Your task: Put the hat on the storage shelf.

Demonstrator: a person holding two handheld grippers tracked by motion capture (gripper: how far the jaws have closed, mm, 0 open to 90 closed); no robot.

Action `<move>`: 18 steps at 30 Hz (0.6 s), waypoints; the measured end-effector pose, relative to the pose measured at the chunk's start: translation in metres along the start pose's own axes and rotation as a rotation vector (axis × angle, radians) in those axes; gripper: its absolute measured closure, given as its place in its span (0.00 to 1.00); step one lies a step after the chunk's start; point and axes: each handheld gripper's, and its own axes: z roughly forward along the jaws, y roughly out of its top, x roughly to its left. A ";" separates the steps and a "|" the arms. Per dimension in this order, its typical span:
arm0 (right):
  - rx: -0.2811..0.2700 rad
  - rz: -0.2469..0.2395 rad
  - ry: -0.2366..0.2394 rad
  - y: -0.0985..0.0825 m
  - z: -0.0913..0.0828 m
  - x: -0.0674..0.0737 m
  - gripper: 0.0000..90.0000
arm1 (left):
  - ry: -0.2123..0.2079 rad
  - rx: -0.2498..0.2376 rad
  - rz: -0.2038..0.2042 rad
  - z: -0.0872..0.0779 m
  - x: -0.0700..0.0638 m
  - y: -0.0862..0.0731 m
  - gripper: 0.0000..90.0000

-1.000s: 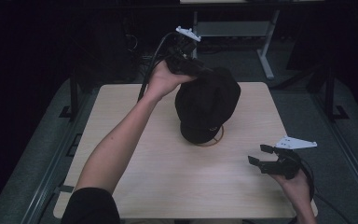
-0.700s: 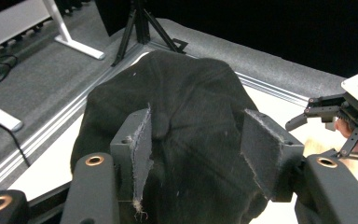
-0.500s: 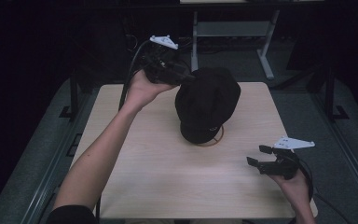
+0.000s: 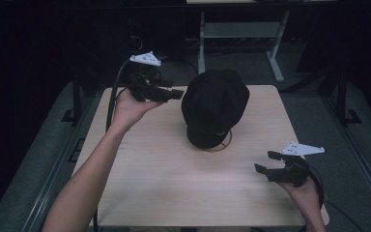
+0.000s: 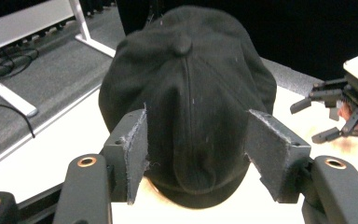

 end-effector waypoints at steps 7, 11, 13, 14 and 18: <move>0.011 -0.009 0.001 -0.001 0.002 0.001 0.25 | 0.005 -0.003 -0.020 -0.008 -0.001 -0.019 0.41; 0.006 -0.004 0.002 -0.001 0.004 0.002 0.25 | 0.017 -0.033 -0.044 -0.016 -0.004 -0.034 0.40; 0.003 -0.007 0.001 -0.001 0.004 0.003 0.25 | 0.023 -0.036 -0.047 -0.018 -0.007 -0.041 0.40; 0.005 -0.008 0.000 0.000 0.004 0.003 0.25 | 0.027 -0.035 -0.047 -0.019 -0.008 -0.043 0.40; 0.009 -0.010 0.005 -0.001 0.004 0.004 0.25 | 0.040 -0.034 -0.049 -0.024 -0.012 -0.054 0.39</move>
